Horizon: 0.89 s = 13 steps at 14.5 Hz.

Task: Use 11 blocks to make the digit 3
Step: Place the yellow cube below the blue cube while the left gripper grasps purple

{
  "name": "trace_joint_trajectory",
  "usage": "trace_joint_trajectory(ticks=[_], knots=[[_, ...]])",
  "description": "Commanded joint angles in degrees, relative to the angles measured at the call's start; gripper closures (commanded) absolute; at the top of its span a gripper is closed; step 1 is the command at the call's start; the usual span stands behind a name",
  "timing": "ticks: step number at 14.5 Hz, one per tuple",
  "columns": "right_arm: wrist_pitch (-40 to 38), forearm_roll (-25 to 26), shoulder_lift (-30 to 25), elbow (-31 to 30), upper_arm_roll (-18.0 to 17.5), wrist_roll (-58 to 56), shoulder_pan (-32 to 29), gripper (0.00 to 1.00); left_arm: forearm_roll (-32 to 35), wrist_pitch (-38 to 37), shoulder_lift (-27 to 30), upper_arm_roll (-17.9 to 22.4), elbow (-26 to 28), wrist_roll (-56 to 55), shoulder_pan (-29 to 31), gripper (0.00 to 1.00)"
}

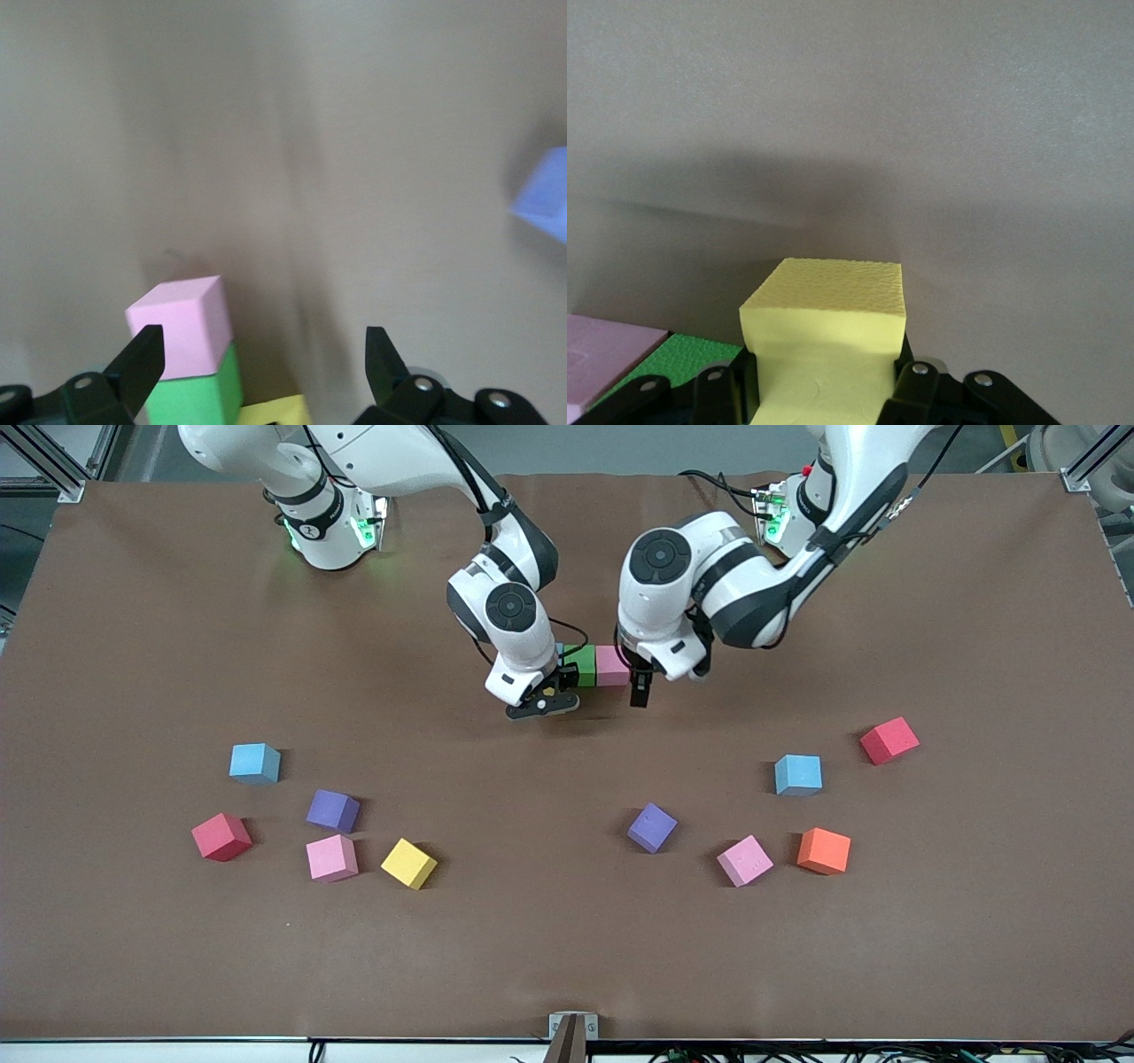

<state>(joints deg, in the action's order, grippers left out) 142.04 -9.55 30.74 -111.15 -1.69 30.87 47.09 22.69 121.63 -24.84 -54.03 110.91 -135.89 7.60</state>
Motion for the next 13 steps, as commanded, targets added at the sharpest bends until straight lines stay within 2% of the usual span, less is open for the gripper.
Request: trace_joint_trajectory(ticks=[1, 5, 8, 12, 13], knots=[[0.2, -0.4, -0.3, -3.0, -0.1, 0.8, 1.1, 0.74, 1.4, -3.2, -1.8, 2.1, -6.5, 12.4, 1.6, 0.00], [0.2, -0.4, -0.3, -2.9, -0.1, 0.9, 1.4, 0.71, 3.0, -3.2, -5.9, 7.4, -13.0, 31.7, 0.8, 0.00], [-0.3, -0.4, -0.5, -2.9, -0.1, 0.9, 1.3, 0.70, 4.3, -3.3, -10.3, 8.9, -19.3, 34.1, 0.7, 0.00], [-0.3, -0.4, -0.4, -2.9, -0.1, 0.9, 1.4, 0.69, 7.2, -3.2, -14.7, 10.0, -22.7, 39.9, 0.4, 0.00], [-0.3, -0.4, -0.5, -2.9, -0.1, 0.9, 1.4, 0.69, 7.2, -3.2, -17.2, 10.3, -25.6, 39.9, 0.4, 0.00]])
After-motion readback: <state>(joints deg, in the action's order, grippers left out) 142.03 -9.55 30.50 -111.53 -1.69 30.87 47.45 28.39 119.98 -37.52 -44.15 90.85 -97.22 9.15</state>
